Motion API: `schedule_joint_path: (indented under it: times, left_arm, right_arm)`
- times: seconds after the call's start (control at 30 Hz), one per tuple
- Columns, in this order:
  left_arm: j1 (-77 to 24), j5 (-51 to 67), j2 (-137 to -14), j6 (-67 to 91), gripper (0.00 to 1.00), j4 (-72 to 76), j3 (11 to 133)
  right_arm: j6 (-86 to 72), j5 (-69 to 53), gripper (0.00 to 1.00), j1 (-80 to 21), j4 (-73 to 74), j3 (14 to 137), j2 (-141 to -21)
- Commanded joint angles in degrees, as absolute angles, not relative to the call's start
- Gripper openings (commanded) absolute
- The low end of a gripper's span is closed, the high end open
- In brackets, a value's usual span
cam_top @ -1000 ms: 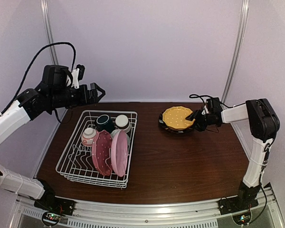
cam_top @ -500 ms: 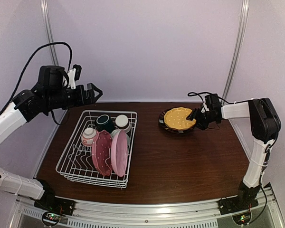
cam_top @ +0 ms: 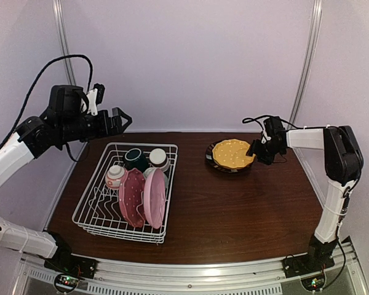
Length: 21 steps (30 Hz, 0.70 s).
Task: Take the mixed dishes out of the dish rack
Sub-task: Place the plate with another plate.
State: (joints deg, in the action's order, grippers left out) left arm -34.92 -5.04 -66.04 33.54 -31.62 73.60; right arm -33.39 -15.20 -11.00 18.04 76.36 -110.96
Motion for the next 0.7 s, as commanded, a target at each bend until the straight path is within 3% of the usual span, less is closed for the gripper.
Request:
schedule_joint_path:
  times: [0.0,0.3,0.53,0.67]
  left_arm:
    - [-34.5,-5.8,-65.6,33.5,0.97,-31.7,73.1]
    - [-34.5,-6.1,-65.9,33.4,0.97,-31.7,73.1]
    - [-34.5,-6.3,-66.1,33.3,0.97,-31.7,73.1]
    - [-34.5,-6.3,-66.2,33.3,0.97,-31.7,73.0]
  right_arm:
    - [-31.5,-12.4,0.64,-11.4,20.2,77.7,-111.4]
    - [-31.7,-13.9,0.36,-11.4,19.3,78.4,-112.6]
    - [-32.3,-15.3,0.27,-11.4,18.4,78.7,-113.8]
    - [-33.1,-16.3,0.17,-11.4,17.3,78.4,-114.3]
